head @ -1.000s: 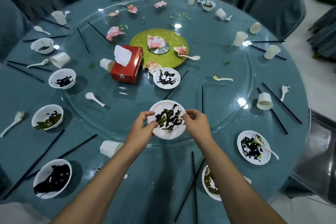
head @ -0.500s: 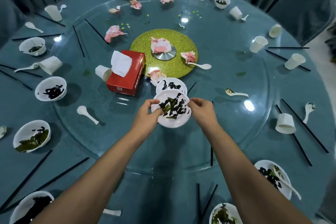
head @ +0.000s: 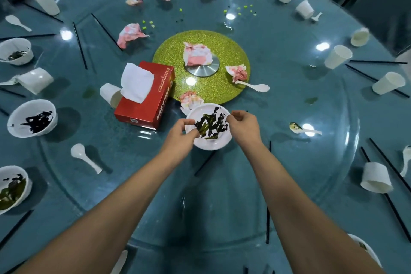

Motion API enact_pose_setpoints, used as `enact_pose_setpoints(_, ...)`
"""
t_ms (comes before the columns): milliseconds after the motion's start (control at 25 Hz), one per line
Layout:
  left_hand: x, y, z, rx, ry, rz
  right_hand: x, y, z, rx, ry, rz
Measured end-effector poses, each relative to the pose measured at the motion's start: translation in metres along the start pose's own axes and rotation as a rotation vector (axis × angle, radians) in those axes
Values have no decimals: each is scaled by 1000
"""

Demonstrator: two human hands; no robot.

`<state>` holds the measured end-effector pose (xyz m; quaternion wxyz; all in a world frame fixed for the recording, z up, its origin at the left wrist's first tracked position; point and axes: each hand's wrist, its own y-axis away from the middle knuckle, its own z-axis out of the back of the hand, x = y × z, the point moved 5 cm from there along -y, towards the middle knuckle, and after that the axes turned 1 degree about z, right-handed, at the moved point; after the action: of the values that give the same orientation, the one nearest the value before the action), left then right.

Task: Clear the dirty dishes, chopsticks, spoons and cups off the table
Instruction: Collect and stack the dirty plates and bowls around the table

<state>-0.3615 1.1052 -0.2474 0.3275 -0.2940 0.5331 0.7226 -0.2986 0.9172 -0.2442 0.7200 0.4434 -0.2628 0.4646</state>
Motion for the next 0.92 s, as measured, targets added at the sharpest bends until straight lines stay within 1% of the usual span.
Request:
enact_pose_setpoints(280,6,-22,-10,6,10,20,-6,-25,-8,-1,51,17)
enact_pose_setpoints(440,9,-23,-12,-45,55,27,-11,-34,-8,3,78,31)
enact_pose_setpoints(600,7,-25,-20,-43,122,26,-9,-37,-12,58,111,52)
enact_pose_setpoints(920,6,1,-15,-33,132,-10,-20,-8,-3,14,-41,28)
